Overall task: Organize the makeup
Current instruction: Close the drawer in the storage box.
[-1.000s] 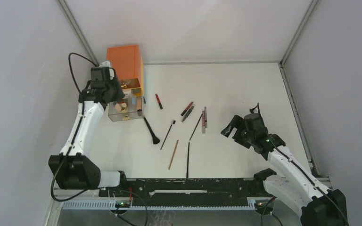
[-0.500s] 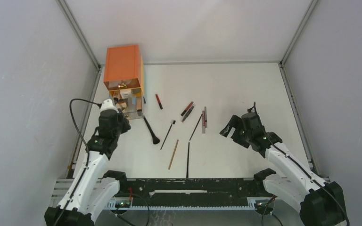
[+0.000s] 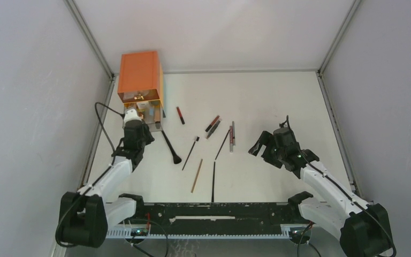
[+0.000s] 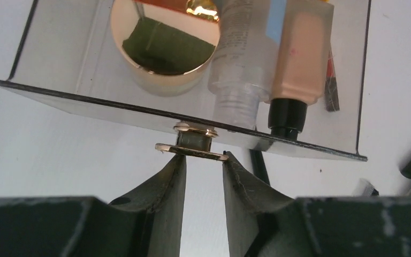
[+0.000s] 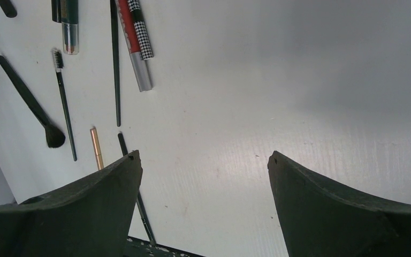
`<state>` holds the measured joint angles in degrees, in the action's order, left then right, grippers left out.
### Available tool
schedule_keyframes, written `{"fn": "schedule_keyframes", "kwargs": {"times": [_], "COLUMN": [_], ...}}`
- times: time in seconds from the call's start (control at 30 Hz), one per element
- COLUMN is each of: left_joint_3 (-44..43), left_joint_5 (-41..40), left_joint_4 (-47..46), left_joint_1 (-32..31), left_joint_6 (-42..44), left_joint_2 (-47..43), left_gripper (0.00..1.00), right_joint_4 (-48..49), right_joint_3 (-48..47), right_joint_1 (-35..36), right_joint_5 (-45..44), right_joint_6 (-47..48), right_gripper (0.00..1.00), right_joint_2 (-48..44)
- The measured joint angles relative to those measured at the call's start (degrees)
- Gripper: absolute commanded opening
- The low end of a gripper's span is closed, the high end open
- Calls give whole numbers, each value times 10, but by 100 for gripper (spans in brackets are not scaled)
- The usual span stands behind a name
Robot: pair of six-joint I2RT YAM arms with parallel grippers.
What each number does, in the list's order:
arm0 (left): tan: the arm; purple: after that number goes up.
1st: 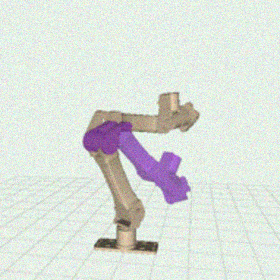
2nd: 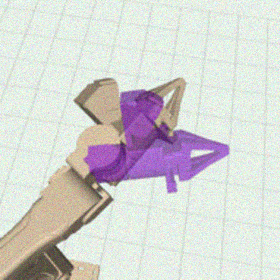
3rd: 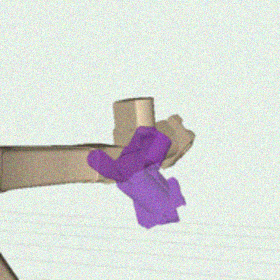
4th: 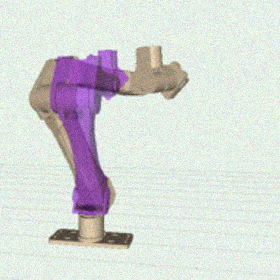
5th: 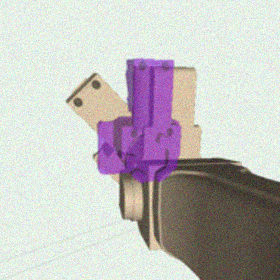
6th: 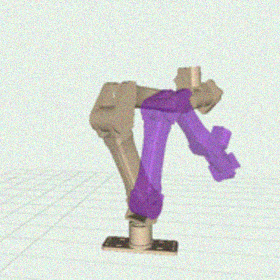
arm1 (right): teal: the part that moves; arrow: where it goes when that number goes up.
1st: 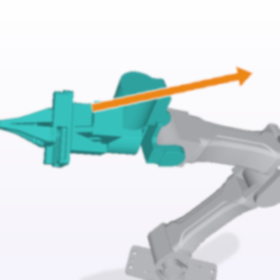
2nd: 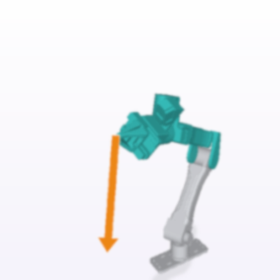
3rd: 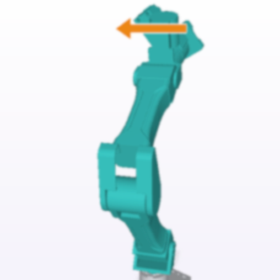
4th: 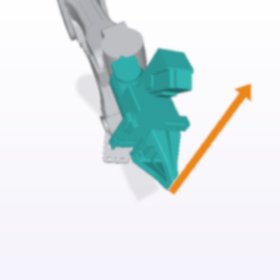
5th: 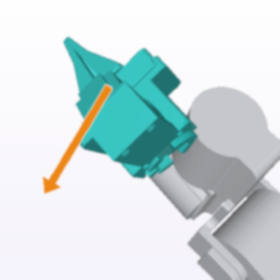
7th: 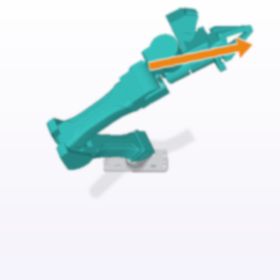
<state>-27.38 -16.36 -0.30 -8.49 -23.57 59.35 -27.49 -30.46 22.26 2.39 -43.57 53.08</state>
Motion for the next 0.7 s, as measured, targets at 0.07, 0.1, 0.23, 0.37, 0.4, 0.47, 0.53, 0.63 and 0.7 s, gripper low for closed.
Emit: {"fn": "schedule_keyframes", "kwargs": {"times": [0.07, 0.1, 0.23, 0.37, 0.4, 0.47, 0.53, 0.63, 0.7], "left_joint_3": [-22, -37, -137, -249, -277, -309, -313, -310, -307], "left_joint_5": [-1, -2, -6, 5, 11, 29, 46, 60, 58], "left_joint_4": [-13, -13, -17, -37, -38, -31, -26, -8, 5], "left_joint_1": [0, 0, 0, 3, 3, 3, 3, 4, 4], "left_joint_6": [22, 32, 77, 114, 120, 133, 141, 147, 150], "left_joint_2": [36, 54, 141, 209, 223, 231, 216, 172, 120], "left_gripper": [34, 34, 34, 31, 31, 31, 31, 34, 48], "right_joint_4": [4, 5, 7, 0, -4, -9, -15, -19, -18], "right_joint_3": [0, 0, 0, 0, 0, 0, 0, 0, 0], "right_joint_1": [0, 0, 0, 0, 0, 0, 0, -1, -2], "right_joint_5": [3, 5, 9, 7, 6, 1, -5, -9, -8], "right_joint_6": [0, 0, 0, 0, 0, 0, 0, 0, 1], "right_gripper": [94, 94, 94, 94, 94, 94, 94, 94, 94], "right_joint_2": [7, 9, 10, 0, -6, -16, -25, -30, -26]}}
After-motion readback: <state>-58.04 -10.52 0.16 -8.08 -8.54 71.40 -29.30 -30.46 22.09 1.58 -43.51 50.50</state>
